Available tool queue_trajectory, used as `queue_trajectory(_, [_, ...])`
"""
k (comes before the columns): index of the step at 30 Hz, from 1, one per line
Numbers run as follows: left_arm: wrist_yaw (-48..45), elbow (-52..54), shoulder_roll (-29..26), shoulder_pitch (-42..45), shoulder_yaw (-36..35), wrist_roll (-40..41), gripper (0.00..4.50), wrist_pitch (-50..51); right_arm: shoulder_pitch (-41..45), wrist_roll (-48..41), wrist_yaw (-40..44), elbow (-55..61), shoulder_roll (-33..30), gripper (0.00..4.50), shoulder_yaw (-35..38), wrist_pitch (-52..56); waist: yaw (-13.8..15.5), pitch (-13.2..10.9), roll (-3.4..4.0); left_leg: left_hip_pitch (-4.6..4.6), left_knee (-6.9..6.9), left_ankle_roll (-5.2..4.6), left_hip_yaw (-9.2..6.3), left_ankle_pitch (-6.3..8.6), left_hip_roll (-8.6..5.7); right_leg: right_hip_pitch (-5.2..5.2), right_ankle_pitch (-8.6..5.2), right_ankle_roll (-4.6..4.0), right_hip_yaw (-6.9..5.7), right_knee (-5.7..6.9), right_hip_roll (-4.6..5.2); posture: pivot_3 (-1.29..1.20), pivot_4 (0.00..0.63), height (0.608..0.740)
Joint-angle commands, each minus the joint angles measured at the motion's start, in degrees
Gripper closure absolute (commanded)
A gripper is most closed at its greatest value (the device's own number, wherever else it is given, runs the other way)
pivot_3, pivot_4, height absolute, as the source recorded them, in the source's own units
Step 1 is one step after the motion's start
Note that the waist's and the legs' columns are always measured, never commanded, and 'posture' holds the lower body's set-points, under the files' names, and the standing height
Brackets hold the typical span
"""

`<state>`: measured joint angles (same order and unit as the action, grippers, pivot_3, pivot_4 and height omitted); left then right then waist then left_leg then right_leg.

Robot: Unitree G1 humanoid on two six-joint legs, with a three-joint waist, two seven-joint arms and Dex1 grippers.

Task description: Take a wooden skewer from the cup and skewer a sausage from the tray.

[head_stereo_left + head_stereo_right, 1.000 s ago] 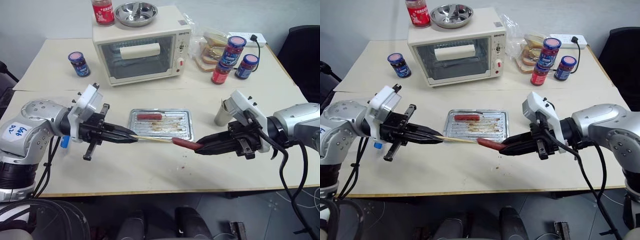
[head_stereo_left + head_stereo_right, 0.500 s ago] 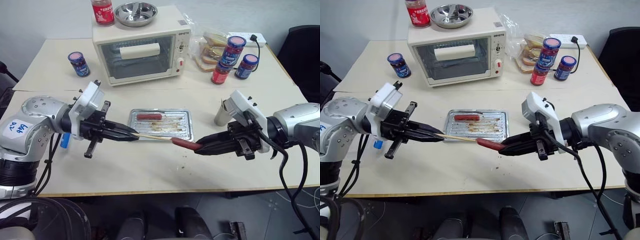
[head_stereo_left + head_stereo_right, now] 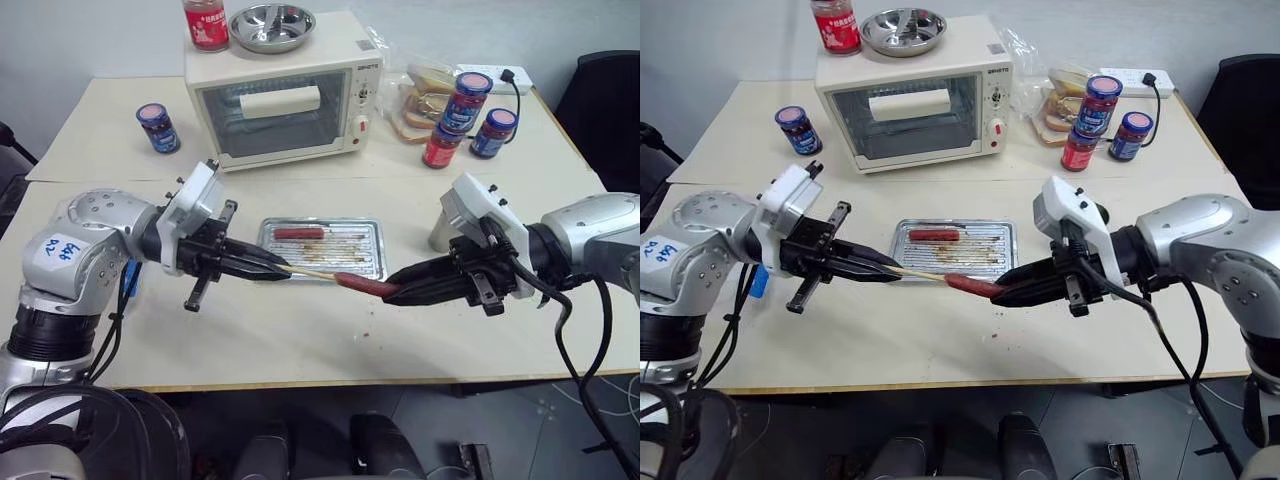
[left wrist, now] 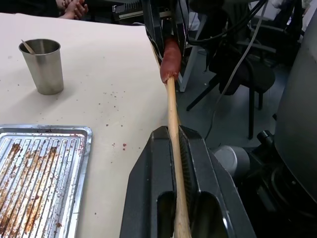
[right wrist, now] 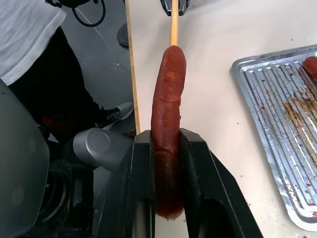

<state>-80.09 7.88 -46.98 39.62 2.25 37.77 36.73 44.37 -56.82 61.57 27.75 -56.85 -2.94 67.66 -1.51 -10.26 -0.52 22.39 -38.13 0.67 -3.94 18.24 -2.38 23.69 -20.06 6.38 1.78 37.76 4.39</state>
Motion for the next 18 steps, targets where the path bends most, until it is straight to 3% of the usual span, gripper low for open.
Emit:
queue_trajectory(1, [0.5, 0.7, 1.4, 1.8, 1.3, -0.8, 4.5, -0.7, 2.4, -1.9, 0.5, 3.2, 2.4, 4.1, -0.5, -1.3, 0.0, 0.0, 0.0, 0.0, -0.01, 0.0, 0.0, 0.0, 0.0, 0.0, 0.0, 0.0, 0.0, 0.01, 0.0, 0.0, 0.15, 0.74])
queue_trajectory(10, [1.0, 1.9, -1.1, -2.9, -2.0, -1.2, 4.5, -0.7, 0.9, 1.5, 1.2, 3.4, 1.2, 4.1, -0.3, -3.7, 0.0, 0.0, 0.0, 0.0, -0.02, 0.0, 0.0, 0.0, 0.01, 0.0, 0.0, 0.0, 0.0, 0.01, 0.0, 0.0, 0.15, 0.74])
queue_trajectory(13, [2.6, 3.4, -2.0, -6.0, -4.4, -0.5, 4.5, 0.0, 0.8, 3.1, 0.3, 2.4, 1.7, 3.21, -0.5, -4.6, 0.0, 0.0, 0.0, 0.0, -0.01, 0.0, 0.0, 0.0, 0.01, 0.0, 0.0, 0.0, 0.02, 0.0, 0.0, 0.0, 0.15, 0.74])
queue_trajectory(18, [5.1, 6.3, -3.3, -10.7, -7.6, 0.7, 4.5, 0.7, 2.8, 6.8, -2.7, -1.2, 4.7, 2.21, -1.5, -6.4, 0.0, 0.0, 0.0, -0.02, -0.01, 0.0, 0.01, 0.0, 0.01, 0.01, 0.0, 0.0, 0.05, 0.03, 0.0, 0.0, 0.15, 0.74])
